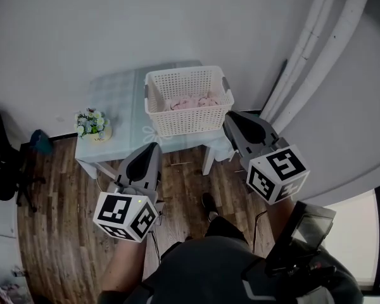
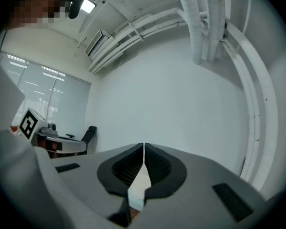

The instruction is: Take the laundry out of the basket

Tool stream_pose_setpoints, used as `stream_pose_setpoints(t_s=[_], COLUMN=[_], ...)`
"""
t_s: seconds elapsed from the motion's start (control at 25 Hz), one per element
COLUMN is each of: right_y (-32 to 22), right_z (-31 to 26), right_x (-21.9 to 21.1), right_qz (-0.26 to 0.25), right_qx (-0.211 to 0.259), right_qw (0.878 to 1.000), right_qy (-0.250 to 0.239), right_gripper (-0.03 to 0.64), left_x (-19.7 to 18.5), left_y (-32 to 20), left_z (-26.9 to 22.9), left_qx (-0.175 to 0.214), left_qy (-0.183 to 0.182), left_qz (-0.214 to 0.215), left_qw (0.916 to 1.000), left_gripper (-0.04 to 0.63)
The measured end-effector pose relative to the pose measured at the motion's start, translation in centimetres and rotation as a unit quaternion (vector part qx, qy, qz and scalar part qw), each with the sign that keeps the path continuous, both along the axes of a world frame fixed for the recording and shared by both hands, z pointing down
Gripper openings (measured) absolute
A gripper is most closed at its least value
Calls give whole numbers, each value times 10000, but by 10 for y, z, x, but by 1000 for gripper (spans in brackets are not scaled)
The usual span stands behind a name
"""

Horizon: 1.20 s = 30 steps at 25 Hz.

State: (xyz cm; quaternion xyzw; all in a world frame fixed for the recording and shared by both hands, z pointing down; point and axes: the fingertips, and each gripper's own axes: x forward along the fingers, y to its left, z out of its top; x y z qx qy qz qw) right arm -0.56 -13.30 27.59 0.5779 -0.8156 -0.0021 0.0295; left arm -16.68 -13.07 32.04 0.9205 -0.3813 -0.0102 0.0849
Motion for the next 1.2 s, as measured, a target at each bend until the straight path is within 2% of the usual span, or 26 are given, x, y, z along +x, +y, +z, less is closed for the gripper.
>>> stream_pose_setpoints(t_s=[0.08,0.48,0.72,0.96,1.2], right_y=[-14,-114,-172,-221,-264], right_z=[-7,-11,-14,0,25], right_x=[10,32,49,53,43], right_qz=[1,-825,-1295,-1862,-2486], right_qx=[108,6,47,-173,-548], right_qw=[9999,9964,9908,9803,9638], right_qy=[20,209,382,633,794], right_gripper=[16,17,26,136,197], left_x=[7,41,65,80,85], left_y=[-11,-97,-149,-189,-221], left_z=[-1,-17,-20,-20,-10], left_qx=[39,202,122,80,-76], left_qy=[-36,-200,-226,-393,-541], left_qz=[-72,-501,-784,-1147,-1381], left_qw=[10000,9983,9966,9926,9889], left_gripper=[9,8,8,9,9])
